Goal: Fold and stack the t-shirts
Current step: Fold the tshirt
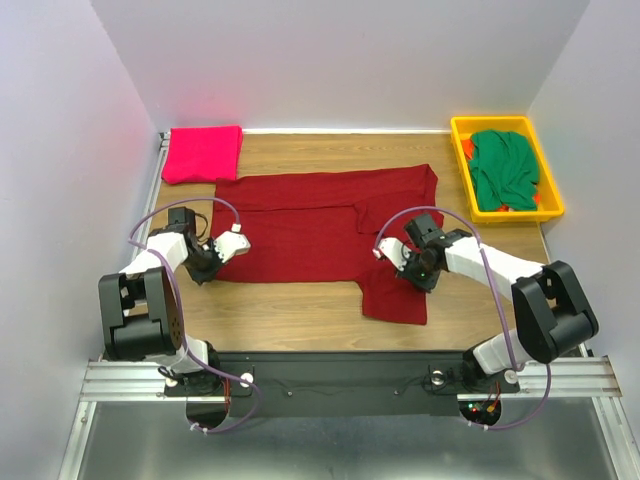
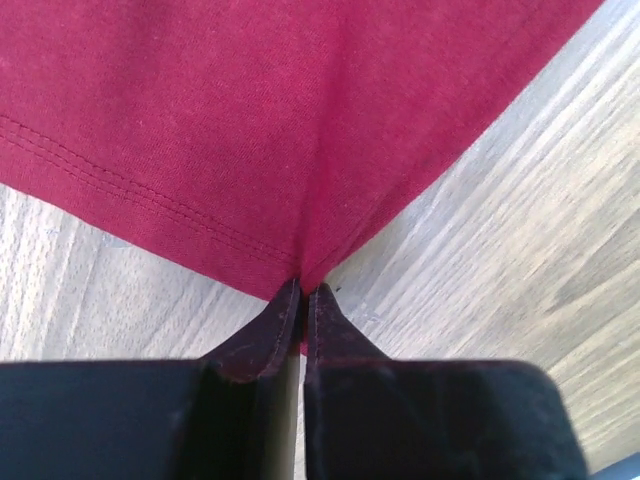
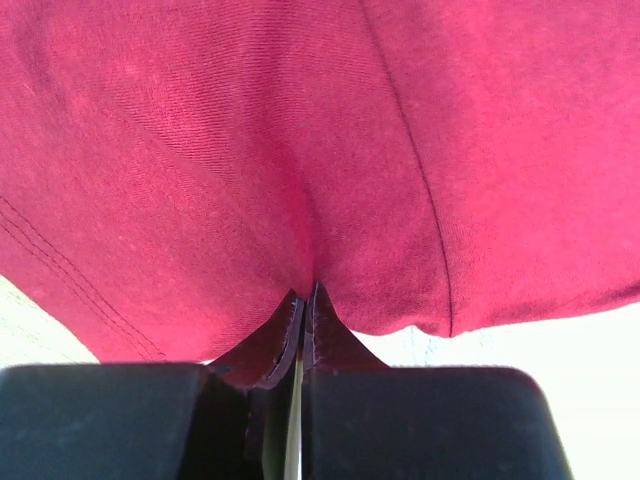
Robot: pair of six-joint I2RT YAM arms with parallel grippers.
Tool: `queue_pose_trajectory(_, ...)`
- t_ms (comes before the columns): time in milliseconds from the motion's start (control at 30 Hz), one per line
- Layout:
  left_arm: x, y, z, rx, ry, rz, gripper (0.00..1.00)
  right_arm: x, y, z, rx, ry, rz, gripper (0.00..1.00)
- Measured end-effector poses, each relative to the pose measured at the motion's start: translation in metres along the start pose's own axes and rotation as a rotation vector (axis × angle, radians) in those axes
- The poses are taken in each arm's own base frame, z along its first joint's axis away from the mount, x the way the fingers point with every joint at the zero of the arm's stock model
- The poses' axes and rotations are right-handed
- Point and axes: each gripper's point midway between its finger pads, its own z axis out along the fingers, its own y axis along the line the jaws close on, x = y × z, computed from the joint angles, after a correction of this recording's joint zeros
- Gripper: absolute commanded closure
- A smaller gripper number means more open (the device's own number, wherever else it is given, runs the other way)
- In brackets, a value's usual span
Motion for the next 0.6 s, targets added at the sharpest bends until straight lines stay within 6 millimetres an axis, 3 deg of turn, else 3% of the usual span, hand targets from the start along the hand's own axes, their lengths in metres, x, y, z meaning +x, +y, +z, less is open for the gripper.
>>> queue_pose_trajectory(133,-0.001,-0.005,-0.004,0.061,0.018,-0.025,1.00,-0.005,0.002,-0.011,-0.011,-0.010,0.020,0.99)
queue_pose_trajectory(333,-0.016,0.007,-0.019,0.079,0.002,-0.031,1.00,-0.031,-0.006,-0.048,0.028,-0.107,0.024,0.99)
queue_pose_trajectory(600,-0.002,-0.027,-0.027,0.174,0.041,-0.006,1.00,-0.014,0.018,-0.075,-0.015,-0.096,0.023,0.99)
